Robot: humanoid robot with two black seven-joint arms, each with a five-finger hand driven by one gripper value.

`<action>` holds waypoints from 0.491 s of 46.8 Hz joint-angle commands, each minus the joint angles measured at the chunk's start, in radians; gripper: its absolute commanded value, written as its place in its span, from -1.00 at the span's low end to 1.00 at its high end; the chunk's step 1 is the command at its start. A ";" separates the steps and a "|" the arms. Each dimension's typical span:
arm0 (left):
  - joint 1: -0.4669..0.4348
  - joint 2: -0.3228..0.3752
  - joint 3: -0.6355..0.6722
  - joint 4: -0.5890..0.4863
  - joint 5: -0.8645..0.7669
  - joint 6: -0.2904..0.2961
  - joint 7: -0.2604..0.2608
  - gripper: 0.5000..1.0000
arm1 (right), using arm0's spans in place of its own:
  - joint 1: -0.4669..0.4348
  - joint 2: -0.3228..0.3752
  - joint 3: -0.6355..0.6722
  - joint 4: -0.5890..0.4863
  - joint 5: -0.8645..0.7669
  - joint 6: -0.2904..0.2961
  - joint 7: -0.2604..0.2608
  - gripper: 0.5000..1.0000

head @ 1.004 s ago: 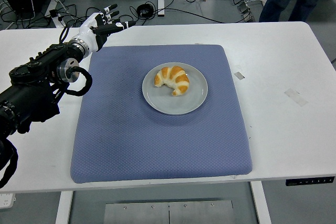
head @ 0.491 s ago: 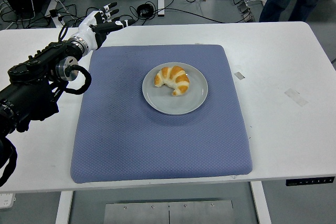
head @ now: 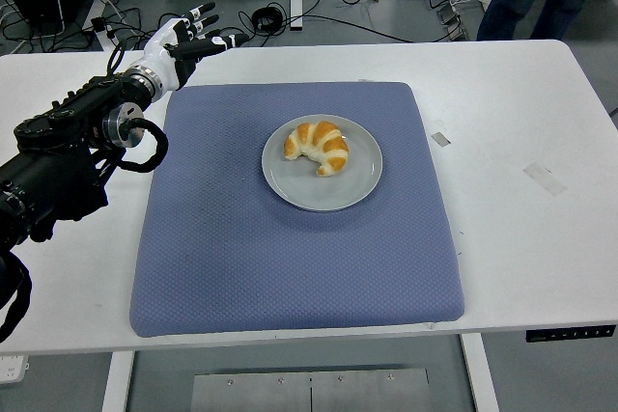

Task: Place the bread on the table

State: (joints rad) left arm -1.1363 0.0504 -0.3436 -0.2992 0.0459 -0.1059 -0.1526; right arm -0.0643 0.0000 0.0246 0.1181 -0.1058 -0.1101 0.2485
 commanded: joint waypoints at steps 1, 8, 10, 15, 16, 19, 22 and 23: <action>-0.002 0.000 0.002 0.000 0.000 0.000 -0.001 0.92 | 0.000 0.000 0.000 0.000 0.000 0.001 0.000 1.00; -0.003 0.000 0.003 0.000 0.000 0.002 -0.001 0.91 | 0.000 0.000 0.000 0.000 0.000 0.000 0.000 1.00; -0.003 0.000 0.003 0.000 0.000 0.003 -0.002 0.91 | 0.000 0.000 0.000 0.000 0.000 0.000 0.000 1.00; -0.003 0.000 0.003 0.000 0.000 0.002 -0.005 0.92 | 0.000 0.000 0.000 0.000 0.000 0.000 0.000 1.00; -0.003 0.000 0.003 0.000 0.000 0.002 -0.005 0.92 | 0.000 0.000 0.000 0.000 0.000 0.000 0.000 1.00; -0.005 0.000 0.003 0.000 0.000 0.002 -0.005 0.92 | 0.000 0.000 0.000 0.000 0.000 0.000 0.000 1.00; -0.007 0.000 0.002 0.000 0.000 0.002 -0.005 0.92 | 0.000 0.000 0.000 0.000 0.000 0.000 0.000 1.00; -0.007 0.000 0.002 0.000 0.000 0.002 -0.005 0.92 | 0.000 0.000 0.000 0.000 0.000 0.000 0.000 1.00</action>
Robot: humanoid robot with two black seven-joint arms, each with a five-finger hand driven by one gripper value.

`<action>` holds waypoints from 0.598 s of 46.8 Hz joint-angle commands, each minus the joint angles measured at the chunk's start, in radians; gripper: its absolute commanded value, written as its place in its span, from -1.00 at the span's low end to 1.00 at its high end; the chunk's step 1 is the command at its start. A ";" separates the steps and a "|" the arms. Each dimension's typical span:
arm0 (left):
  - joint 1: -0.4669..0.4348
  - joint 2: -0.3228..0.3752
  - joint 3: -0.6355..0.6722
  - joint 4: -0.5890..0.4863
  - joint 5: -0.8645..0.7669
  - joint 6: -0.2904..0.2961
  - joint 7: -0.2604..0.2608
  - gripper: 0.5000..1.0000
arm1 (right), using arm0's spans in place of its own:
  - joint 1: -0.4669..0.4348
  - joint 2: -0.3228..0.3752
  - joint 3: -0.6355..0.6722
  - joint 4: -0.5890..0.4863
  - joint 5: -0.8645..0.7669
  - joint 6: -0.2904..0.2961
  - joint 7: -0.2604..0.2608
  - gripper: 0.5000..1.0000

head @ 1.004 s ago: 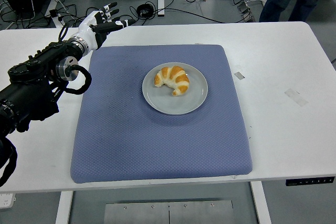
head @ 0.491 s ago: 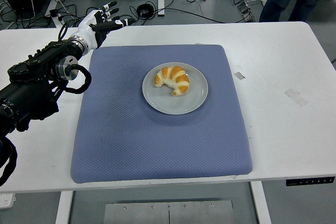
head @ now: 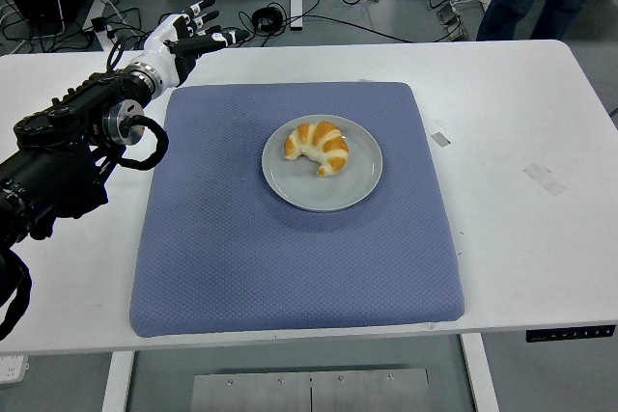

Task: Place the bread on the table

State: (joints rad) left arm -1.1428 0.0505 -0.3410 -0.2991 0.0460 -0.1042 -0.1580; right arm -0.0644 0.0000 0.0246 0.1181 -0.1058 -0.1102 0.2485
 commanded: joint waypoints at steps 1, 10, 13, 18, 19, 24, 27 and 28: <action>0.000 0.000 -0.001 0.000 0.000 0.000 0.001 0.92 | 0.000 0.000 0.000 0.000 0.000 0.000 0.000 1.00; -0.003 0.000 -0.018 -0.002 -0.014 -0.002 0.000 0.91 | 0.000 0.000 0.000 0.000 0.000 0.001 0.000 1.00; -0.012 -0.001 -0.019 -0.002 -0.014 0.001 -0.008 0.89 | 0.000 0.000 0.000 0.000 0.000 0.000 0.000 1.00; -0.018 -0.006 -0.019 -0.002 -0.014 0.001 -0.028 0.89 | 0.000 0.000 0.000 0.000 0.000 0.000 0.000 1.00; -0.021 -0.006 -0.018 -0.005 -0.014 0.001 -0.029 0.89 | 0.000 0.000 0.000 0.000 0.000 0.001 0.000 1.00; -0.043 -0.008 -0.018 -0.008 -0.014 0.003 -0.029 0.89 | 0.000 0.000 0.000 0.000 0.000 0.000 0.000 1.00; -0.054 -0.008 -0.019 -0.008 -0.017 0.008 -0.028 0.90 | 0.000 0.000 0.000 0.000 0.000 0.000 0.000 1.00; -0.057 -0.009 -0.021 -0.006 -0.017 0.008 -0.028 0.90 | 0.000 0.000 0.000 0.000 0.000 0.001 0.000 1.00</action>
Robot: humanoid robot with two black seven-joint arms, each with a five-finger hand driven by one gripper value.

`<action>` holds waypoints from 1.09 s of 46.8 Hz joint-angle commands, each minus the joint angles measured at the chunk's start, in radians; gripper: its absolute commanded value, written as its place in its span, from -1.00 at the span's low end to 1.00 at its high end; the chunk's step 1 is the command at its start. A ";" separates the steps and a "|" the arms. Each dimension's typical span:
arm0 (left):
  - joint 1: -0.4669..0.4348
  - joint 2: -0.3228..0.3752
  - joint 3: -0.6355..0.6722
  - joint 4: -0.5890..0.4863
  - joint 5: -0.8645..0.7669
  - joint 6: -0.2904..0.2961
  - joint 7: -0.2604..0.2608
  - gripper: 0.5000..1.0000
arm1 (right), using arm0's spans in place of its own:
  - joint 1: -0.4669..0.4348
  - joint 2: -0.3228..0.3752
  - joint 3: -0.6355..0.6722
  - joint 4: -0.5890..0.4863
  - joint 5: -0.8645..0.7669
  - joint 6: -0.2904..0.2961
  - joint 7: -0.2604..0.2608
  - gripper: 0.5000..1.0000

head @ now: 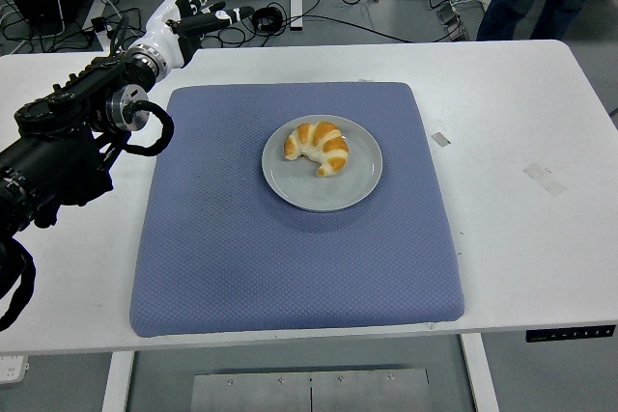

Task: Place the bread on the table

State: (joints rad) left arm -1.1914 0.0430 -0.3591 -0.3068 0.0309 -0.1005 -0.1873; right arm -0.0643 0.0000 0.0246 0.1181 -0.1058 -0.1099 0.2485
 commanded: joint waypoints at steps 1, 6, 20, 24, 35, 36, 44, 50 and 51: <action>-0.010 -0.002 -0.004 0.000 -0.002 0.007 0.002 0.90 | 0.000 0.000 0.000 0.000 0.000 -0.001 0.000 1.00; -0.020 0.000 -0.009 -0.001 -0.005 0.025 0.005 0.91 | 0.000 0.000 0.000 0.000 0.000 -0.001 0.000 1.00; -0.037 -0.005 0.011 -0.011 0.011 0.018 0.000 0.91 | 0.000 0.000 0.000 0.000 0.000 -0.001 0.000 1.00; -0.046 -0.003 0.037 -0.028 0.018 0.015 0.000 0.91 | 0.000 0.000 0.000 0.000 0.000 -0.001 0.000 1.00; -0.111 0.020 0.222 -0.092 0.090 0.015 -0.024 0.91 | 0.000 0.000 0.000 0.000 0.000 0.001 0.000 1.00; -0.115 0.024 0.236 -0.103 0.095 0.015 -0.024 0.91 | 0.000 0.000 0.000 0.000 0.000 -0.001 0.000 1.00; -0.129 0.069 0.368 -0.208 0.211 0.015 -0.023 0.91 | 0.000 0.000 0.000 0.000 0.000 0.001 0.000 1.00; -0.148 0.075 0.469 -0.213 0.320 0.013 -0.023 0.91 | 0.000 0.000 0.000 0.000 0.000 -0.001 0.000 1.00; -0.151 0.077 0.482 -0.213 0.336 0.013 -0.023 0.91 | 0.000 0.000 0.000 0.000 0.000 0.001 0.000 1.00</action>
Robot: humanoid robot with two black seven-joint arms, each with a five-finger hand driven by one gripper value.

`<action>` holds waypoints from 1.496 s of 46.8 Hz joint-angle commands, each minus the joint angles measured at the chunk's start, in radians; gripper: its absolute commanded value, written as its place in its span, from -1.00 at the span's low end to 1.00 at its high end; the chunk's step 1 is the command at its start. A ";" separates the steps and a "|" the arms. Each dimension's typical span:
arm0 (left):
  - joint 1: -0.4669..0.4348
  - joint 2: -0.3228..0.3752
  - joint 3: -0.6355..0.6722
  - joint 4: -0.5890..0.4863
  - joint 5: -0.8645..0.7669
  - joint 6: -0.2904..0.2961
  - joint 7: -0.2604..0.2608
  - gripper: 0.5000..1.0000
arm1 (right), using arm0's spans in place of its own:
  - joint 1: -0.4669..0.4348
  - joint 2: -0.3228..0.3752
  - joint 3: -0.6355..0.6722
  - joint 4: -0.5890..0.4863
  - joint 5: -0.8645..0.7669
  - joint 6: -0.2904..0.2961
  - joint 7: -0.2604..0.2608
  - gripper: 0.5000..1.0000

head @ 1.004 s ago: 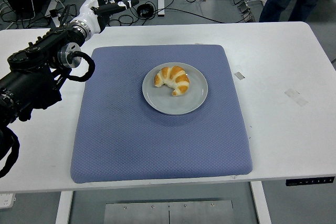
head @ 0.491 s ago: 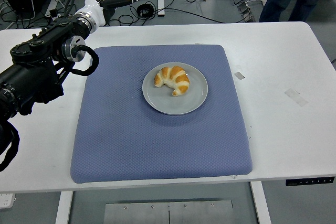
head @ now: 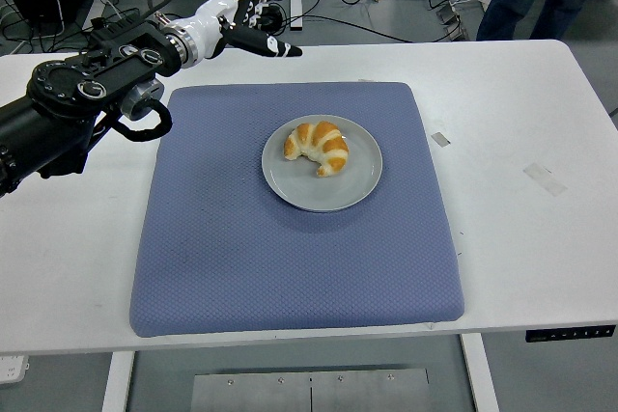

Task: Place the bread on the table

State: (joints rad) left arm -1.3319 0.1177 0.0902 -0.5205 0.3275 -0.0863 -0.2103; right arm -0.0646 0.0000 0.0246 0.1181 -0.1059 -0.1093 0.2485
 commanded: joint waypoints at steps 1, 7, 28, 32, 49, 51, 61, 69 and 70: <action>-0.012 0.002 0.048 0.000 0.056 -0.004 0.000 0.91 | 0.000 0.000 0.000 0.000 0.000 -0.001 0.000 1.00; -0.019 0.002 0.102 0.002 0.188 -0.009 -0.003 0.92 | 0.000 0.000 0.000 0.000 0.000 -0.001 0.000 1.00; -0.041 -0.007 0.014 -0.032 0.205 -0.027 -0.159 0.92 | 0.000 0.000 0.000 0.000 0.000 -0.001 0.000 1.00; -0.032 0.005 -0.023 -0.039 0.193 -0.091 -0.216 0.92 | 0.000 0.000 0.000 0.000 0.000 0.000 0.000 1.00; -0.036 0.005 0.029 -0.041 0.220 -0.156 -0.176 0.89 | 0.000 0.000 0.000 0.000 0.000 -0.001 0.000 1.00; -0.055 0.003 0.075 -0.039 0.222 -0.144 -0.152 0.89 | 0.000 0.000 0.000 0.000 0.000 -0.001 0.000 1.00; -0.112 -0.012 0.258 -0.039 0.231 -0.064 -0.118 0.89 | 0.000 0.000 0.000 0.000 0.000 0.000 0.000 1.00; -0.098 -0.049 0.260 -0.039 0.373 0.017 -0.121 0.89 | 0.000 0.000 0.000 0.000 0.000 -0.001 0.000 1.00; -0.096 -0.052 0.260 -0.041 0.390 0.023 -0.121 0.89 | 0.000 0.000 0.000 0.000 0.000 0.000 0.000 1.00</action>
State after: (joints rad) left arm -1.4342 0.0750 0.3505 -0.5598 0.6683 -0.0845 -0.3313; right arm -0.0645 0.0000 0.0245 0.1181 -0.1058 -0.1100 0.2484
